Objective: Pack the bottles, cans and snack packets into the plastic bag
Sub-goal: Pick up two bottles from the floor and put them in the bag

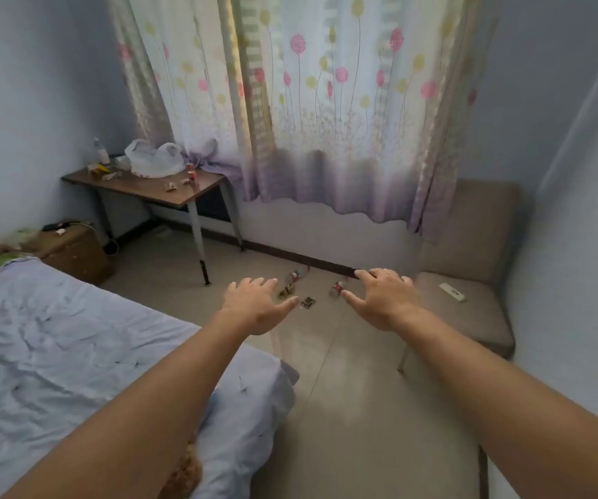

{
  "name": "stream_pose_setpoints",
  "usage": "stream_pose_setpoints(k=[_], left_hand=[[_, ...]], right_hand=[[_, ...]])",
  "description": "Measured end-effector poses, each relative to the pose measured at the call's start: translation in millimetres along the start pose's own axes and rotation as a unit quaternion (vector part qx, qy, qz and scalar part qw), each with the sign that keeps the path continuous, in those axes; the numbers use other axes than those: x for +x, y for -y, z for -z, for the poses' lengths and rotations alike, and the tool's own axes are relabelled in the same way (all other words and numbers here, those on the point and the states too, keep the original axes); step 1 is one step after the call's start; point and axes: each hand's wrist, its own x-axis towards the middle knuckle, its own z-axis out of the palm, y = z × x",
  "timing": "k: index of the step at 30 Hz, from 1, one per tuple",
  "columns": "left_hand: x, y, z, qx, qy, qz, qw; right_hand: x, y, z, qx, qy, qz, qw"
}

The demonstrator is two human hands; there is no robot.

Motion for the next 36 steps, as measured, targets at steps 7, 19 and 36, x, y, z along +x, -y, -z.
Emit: stream_pose_setpoints(k=[7, 19, 36], left_hand=[[108, -16, 32, -0.002, -0.02, 0.026, 0.999], [263, -40, 41, 0.02, -0.004, 0.054, 0.998], [532, -4, 39, 0.021, 0.035, 0.015, 0.999]], right_hand=[[111, -33, 1, -0.009, -0.006, 0.027, 1.0], [265, -80, -2, -0.022, 0.057, 0.041, 0.997], [517, -98, -51, -0.009, 0.101, -0.023, 0.995]])
